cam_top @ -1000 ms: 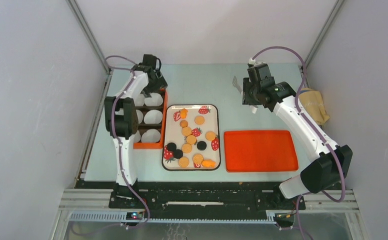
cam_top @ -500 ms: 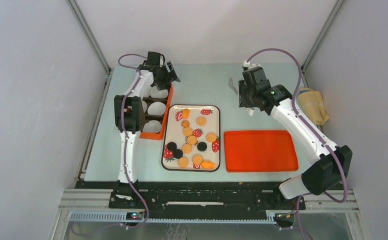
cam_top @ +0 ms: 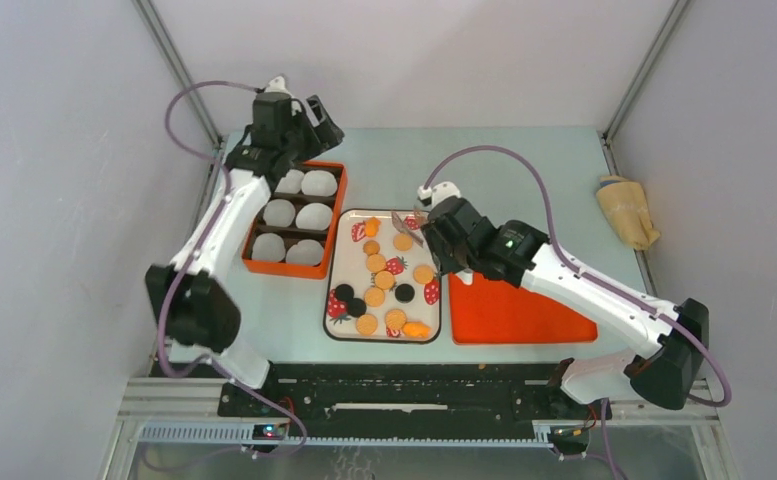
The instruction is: Pack the cookies
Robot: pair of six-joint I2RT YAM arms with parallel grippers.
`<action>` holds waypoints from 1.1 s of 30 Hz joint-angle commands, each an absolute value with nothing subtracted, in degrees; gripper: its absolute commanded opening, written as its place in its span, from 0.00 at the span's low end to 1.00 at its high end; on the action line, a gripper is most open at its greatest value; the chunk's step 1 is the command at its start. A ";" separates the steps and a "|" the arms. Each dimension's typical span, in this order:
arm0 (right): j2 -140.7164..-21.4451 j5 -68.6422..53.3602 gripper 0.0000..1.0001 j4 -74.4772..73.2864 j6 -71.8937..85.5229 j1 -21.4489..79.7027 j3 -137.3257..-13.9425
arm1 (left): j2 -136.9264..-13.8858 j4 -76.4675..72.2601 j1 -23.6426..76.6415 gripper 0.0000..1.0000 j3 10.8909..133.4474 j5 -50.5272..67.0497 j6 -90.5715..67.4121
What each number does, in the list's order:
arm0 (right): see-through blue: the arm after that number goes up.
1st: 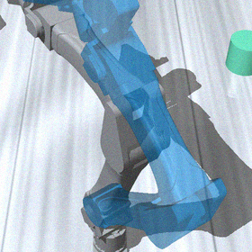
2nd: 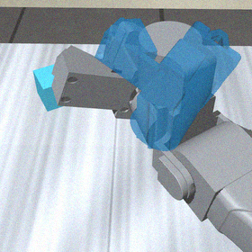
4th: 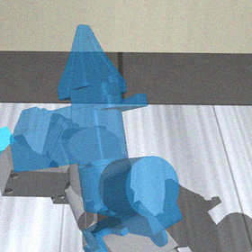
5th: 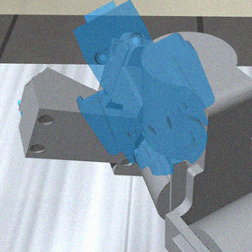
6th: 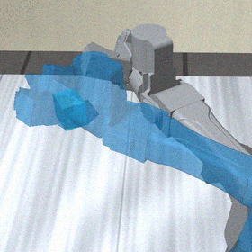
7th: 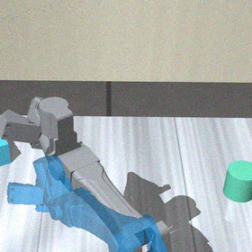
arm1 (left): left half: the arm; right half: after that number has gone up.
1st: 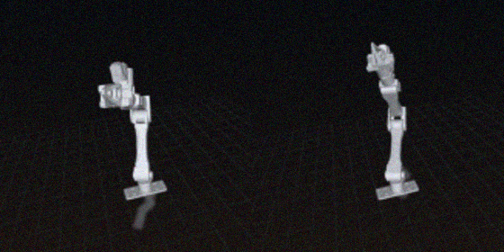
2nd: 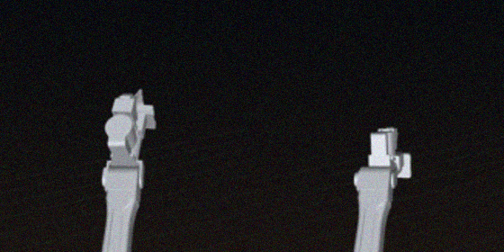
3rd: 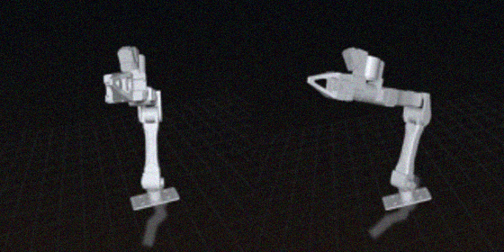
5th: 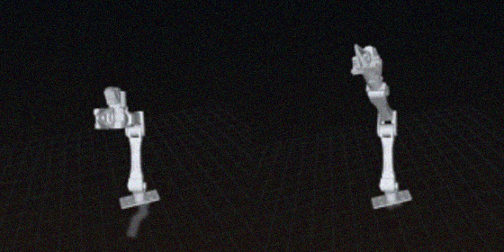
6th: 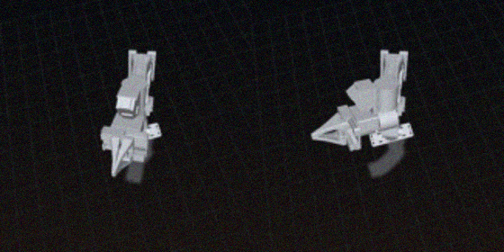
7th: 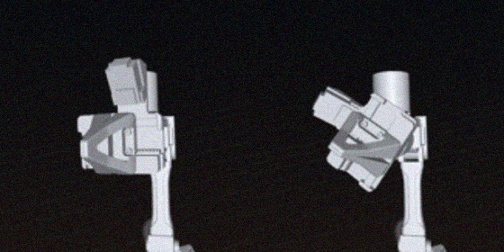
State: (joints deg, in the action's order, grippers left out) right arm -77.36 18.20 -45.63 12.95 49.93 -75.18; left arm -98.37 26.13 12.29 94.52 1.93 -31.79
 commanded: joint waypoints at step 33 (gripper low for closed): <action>-90.45 22.73 0.42 -36.57 21.43 55.27 -65.59 | -75.96 23.49 23.22 0.87 64.19 -8.51 -32.61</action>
State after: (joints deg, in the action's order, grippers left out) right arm -88.95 20.18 -37.34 18.98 55.42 -63.96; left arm -77.23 24.67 23.27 65.58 -8.43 -33.43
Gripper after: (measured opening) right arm 0.475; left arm 0.873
